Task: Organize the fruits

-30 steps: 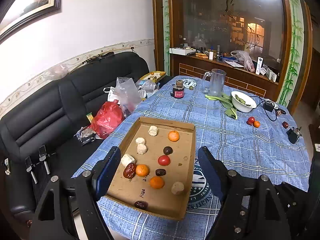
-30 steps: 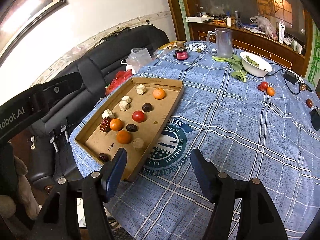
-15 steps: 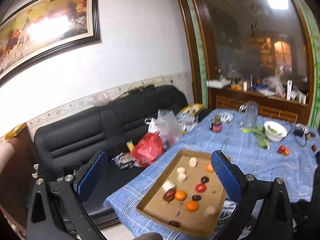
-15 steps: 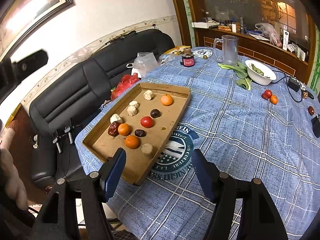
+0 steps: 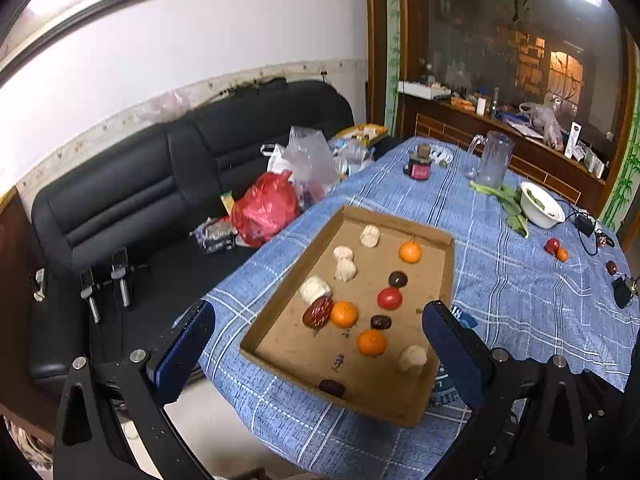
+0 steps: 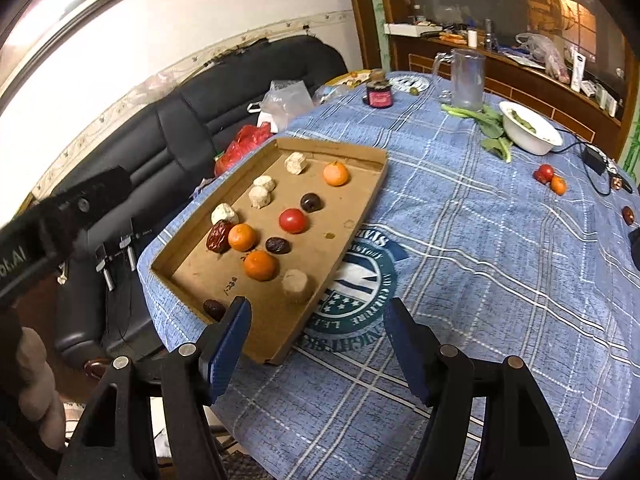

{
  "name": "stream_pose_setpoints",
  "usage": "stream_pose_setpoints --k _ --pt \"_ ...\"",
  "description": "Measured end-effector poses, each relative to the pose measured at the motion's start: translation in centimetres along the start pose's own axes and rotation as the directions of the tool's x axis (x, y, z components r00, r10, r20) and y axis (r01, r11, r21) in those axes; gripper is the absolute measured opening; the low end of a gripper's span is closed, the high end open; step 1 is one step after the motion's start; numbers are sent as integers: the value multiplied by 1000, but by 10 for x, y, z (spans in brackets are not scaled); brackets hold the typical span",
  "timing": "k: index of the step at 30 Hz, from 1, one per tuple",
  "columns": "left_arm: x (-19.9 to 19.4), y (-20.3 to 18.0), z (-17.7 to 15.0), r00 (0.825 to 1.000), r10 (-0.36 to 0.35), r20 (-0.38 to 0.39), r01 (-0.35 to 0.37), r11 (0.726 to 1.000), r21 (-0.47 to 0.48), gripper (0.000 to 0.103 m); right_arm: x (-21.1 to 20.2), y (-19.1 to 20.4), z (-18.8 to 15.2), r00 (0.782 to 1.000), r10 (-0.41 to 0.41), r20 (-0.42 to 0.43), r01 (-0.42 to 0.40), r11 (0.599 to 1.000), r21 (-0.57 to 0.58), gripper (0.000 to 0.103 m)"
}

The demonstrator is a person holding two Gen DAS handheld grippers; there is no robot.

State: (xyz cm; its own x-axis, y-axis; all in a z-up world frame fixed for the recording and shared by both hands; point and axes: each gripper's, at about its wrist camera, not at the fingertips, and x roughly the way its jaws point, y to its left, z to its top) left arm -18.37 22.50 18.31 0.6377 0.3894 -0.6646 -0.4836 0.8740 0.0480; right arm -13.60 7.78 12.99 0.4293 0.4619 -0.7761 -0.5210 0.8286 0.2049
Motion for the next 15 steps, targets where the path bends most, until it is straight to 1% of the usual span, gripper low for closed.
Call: stream_pose_setpoints --k 5,9,12,15 --pt "23 9 -1 998 8 -66 -8 1000 -11 103 14 4 6 1000 -3 -17 3 1000 -7 74" --pt "40 11 -1 994 6 -110 -8 1000 -12 103 26 -1 13 998 -47 -28 47 999 1 78" --pt "50 12 0 990 -10 -139 9 1000 -14 103 36 -7 16 997 -54 -53 55 998 29 78" --pt "61 12 3 983 -49 -176 45 999 -22 103 45 -2 18 996 -51 -71 51 999 7 78"
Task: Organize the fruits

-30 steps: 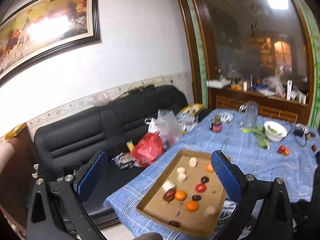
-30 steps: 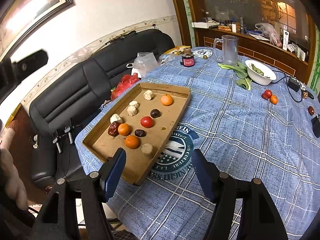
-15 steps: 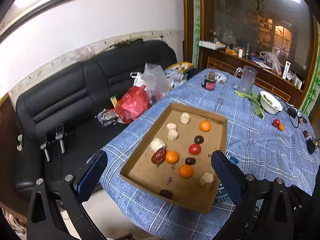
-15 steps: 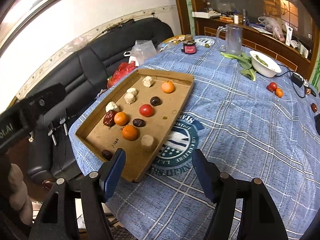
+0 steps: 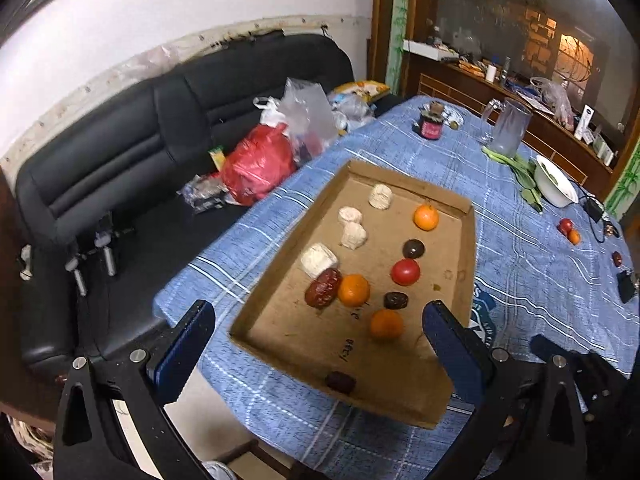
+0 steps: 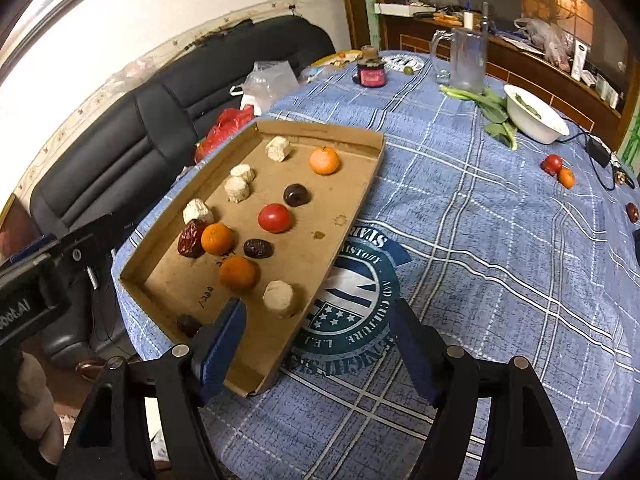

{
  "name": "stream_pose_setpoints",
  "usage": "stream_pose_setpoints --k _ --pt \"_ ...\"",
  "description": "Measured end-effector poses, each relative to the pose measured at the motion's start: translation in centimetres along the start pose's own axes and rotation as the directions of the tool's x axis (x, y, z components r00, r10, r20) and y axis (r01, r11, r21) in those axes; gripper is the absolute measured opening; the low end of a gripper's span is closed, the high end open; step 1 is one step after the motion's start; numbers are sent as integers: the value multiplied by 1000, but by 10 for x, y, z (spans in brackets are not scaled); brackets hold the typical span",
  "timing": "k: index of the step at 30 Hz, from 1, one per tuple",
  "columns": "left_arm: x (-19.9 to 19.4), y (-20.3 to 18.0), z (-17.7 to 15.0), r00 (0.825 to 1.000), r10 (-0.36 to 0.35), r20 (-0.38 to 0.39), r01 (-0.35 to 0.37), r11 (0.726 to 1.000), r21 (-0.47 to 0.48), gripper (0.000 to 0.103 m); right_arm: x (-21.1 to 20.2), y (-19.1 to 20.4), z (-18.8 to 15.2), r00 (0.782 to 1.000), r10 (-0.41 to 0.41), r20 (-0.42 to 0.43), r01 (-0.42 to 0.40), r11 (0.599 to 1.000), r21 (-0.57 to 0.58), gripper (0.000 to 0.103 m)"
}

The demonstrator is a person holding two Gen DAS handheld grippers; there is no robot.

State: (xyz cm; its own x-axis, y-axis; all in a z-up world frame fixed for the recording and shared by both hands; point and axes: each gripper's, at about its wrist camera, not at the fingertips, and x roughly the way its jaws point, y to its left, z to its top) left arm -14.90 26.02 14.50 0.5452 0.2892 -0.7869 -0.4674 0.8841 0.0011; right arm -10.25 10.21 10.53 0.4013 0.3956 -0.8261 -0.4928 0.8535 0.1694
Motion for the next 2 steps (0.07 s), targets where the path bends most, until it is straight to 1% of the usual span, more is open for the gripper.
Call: stream_pose_setpoints --k 2 --pt "6 -3 3 1000 -11 -17 11 1000 17 103 4 5 0 1000 6 -8 -6 1000 -20 78"
